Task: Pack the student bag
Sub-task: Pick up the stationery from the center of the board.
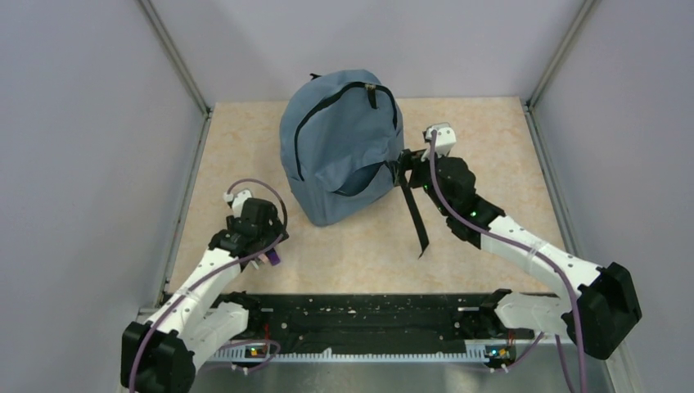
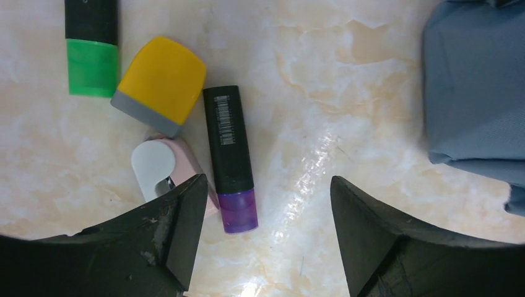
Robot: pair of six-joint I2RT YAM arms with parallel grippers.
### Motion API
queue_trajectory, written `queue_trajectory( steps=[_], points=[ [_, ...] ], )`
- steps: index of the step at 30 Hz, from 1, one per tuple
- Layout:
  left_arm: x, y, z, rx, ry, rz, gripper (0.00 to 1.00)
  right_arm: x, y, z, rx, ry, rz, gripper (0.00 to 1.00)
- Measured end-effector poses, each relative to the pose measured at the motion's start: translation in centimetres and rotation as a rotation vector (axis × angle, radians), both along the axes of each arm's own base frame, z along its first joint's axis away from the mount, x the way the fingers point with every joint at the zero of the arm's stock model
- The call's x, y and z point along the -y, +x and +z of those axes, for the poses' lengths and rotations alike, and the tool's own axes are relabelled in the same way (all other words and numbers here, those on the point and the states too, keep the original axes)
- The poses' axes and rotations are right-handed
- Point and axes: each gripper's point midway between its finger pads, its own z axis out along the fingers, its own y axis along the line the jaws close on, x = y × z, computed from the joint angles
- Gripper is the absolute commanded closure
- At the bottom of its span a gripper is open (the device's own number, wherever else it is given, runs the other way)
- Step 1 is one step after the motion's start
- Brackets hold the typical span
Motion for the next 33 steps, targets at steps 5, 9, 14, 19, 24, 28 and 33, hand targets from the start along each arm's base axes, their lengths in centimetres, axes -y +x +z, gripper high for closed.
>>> queue_trajectory(
  steps=[5,9,14,19,24,28,33],
  points=[
    [-0.6,0.3,-1.2,-0.038,0.036,0.031,0.24,0.2,-0.2,-0.1,0.0,0.005,-0.001,0.25],
    [-1.1,0.3,-2.4,-0.087,0.075,0.039,0.29,0.2,-0.3,-0.4,-0.006,0.003,0.0,0.25],
    [-1.3,0.6,-3.7,-0.13,0.088,0.042,0.33,0.2,-0.5,-1.1,-0.021,0.005,0.003,0.25],
    [-1.1,1.2,-4.2,-0.134,0.073,0.038,0.53,0.1,-0.5,-1.0,-0.022,0.011,0.005,0.25],
    [-0.3,1.5,-4.8,-0.145,0.04,0.017,0.53,0.1,-0.5,-1.1,-0.02,0.014,0.007,0.25],
    [0.1,1.4,-5.1,-0.162,0.027,0.005,0.49,0.0,-0.6,-1.2,-0.025,0.018,0.012,0.26],
    [0.2,1.1,-5.4,-0.178,0.023,0.0,0.51,-0.2,-0.7,-1.2,-0.027,0.021,0.021,0.25]
  ],
)
